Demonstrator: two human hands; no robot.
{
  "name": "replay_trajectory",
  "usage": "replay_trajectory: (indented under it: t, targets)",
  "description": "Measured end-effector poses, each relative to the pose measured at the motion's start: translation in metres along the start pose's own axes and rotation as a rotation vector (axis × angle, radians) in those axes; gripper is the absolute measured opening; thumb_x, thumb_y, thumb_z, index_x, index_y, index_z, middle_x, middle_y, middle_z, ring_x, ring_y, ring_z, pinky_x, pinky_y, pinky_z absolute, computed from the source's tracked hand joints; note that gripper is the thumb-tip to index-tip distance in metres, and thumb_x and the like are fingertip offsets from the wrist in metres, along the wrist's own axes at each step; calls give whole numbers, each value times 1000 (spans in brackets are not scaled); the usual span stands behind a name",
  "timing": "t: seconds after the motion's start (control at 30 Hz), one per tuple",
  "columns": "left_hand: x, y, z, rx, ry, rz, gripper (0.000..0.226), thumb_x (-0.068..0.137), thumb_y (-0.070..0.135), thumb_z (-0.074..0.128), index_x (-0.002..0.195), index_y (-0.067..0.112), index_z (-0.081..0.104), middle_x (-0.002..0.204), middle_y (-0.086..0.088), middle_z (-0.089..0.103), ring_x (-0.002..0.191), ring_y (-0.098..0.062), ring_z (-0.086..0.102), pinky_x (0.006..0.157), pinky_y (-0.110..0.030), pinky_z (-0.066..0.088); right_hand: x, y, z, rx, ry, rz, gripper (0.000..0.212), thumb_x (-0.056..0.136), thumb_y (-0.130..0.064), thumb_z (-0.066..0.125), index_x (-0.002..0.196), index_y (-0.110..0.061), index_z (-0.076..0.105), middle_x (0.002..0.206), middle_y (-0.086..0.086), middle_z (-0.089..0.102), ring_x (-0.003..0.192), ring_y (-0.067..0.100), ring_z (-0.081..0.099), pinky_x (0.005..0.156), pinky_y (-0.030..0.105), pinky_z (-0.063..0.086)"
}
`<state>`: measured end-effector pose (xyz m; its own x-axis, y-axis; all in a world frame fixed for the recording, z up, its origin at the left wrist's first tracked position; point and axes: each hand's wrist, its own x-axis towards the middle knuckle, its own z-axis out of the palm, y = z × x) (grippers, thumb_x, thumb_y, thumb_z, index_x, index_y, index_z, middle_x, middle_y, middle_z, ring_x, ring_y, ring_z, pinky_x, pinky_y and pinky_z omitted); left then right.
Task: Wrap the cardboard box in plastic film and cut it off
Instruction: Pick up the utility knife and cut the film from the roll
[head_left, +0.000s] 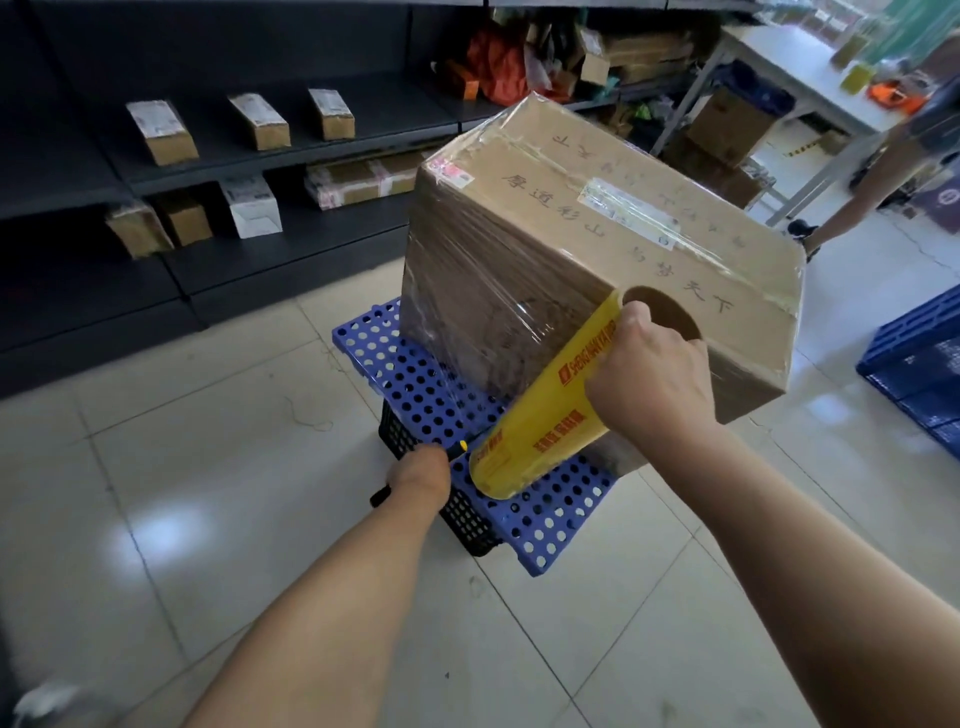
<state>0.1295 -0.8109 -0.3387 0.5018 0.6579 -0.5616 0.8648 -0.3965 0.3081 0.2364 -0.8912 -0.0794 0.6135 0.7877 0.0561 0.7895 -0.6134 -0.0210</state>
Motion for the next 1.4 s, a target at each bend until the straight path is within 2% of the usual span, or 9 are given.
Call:
replay_trajectory:
  t: [0.17,0.33,0.5,0.6,0.73,0.9,1.07,1.2,1.4]
  targets:
    - [13,-11,12,14,-78,-81,31,92,7,44,122,8,54,121,-12,55,110,-29,56,96,-45,48,0,-2,2,16,23,5,10,88,-13,47,93,-14,39,69,0,54,65,21,54,78,34,29]
    - [12,-28,7,22,-156,-167,33,93,8,44,123,11,55,122,-8,57,110,-26,56,97,-41,47,1,-11,5,15,36,8,13,87,-12,49,92,-14,37,67,-2,51,62,20,49,78,34,28]
    - [-5,-40,7,65,-201,-134,37,92,7,43,127,13,52,123,-7,55,110,-25,56,96,-42,48,-3,-17,2,20,14,30,11,87,-12,47,92,-14,38,69,0,54,68,24,55,85,37,32]
    - [-19,-53,19,36,-250,-155,39,92,10,44,130,12,50,125,-8,55,112,-24,56,93,-35,47,-6,-14,-2,22,-4,59,11,88,-14,48,93,-14,37,69,0,53,68,24,53,88,39,33]
    - [-47,-51,2,-124,-42,-107,31,94,4,37,123,5,48,120,-11,56,106,-26,57,71,-29,40,-7,-13,-6,41,-24,48,12,87,-14,48,95,-13,40,67,-1,52,62,20,50,89,40,34]
    - [-75,-20,-62,-170,252,133,27,92,3,40,118,8,45,118,-11,50,99,-31,57,76,-36,43,-5,-11,-14,72,-105,40,11,87,-12,45,97,-13,41,64,-2,53,60,20,50,96,41,32]
    - [-92,20,-102,-135,346,281,24,97,8,39,121,9,43,119,-10,48,98,-32,57,70,-36,37,-2,5,-18,128,-153,52,13,89,-10,41,101,-15,42,74,3,58,80,31,54,87,41,36]
    - [-92,41,-113,-102,424,360,26,98,10,38,124,10,42,123,-8,48,101,-30,57,69,-33,35,-1,11,-19,151,-185,20,11,91,-10,40,98,-17,42,65,-5,48,74,27,52,82,38,39]
    - [-79,47,-114,75,282,311,32,94,4,43,125,7,41,128,-12,45,107,-34,57,79,-39,42,3,13,-11,185,-181,48,11,89,-11,40,94,-20,42,67,-2,53,82,32,55,77,42,47]
